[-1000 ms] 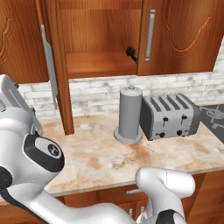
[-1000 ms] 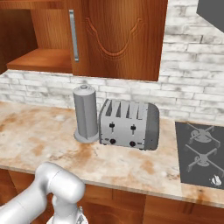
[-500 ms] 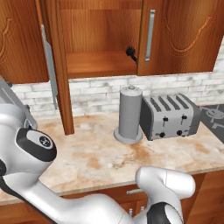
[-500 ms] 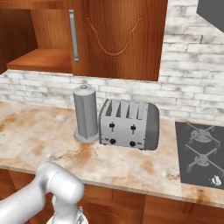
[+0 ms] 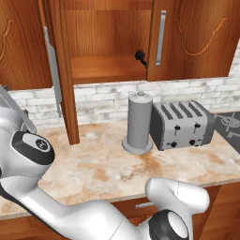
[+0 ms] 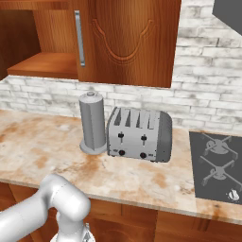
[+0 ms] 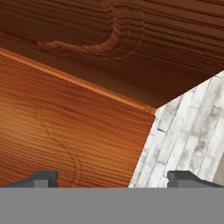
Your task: Pick up the dish brush and dish brush from the sink, and place them back in the cabinet, and close the cabinet doors.
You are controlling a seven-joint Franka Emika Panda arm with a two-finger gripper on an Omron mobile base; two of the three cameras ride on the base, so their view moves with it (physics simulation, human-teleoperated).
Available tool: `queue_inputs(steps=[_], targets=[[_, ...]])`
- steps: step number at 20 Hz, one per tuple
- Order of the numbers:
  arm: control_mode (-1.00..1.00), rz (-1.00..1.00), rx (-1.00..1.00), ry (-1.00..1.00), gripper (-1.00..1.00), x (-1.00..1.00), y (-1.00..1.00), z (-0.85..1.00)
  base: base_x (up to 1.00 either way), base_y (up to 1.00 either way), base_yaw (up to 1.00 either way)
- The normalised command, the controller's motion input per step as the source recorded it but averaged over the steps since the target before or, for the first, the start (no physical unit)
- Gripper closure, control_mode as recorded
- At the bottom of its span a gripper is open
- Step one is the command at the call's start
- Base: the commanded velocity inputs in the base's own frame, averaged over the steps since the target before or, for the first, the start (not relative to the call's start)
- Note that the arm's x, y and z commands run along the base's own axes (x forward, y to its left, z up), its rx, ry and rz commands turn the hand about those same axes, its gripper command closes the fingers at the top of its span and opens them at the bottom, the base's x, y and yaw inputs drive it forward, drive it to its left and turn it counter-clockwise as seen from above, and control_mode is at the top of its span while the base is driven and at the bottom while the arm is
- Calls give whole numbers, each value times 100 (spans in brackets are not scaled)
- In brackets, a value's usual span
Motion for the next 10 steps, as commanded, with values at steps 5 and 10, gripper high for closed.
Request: queue_inputs(steps=[5,10], targets=[[-100,-3,0,0,-100,0,-16,0,0,0,0],[-100,-6,1,-3,-100,4,-26,0,0,0,0]])
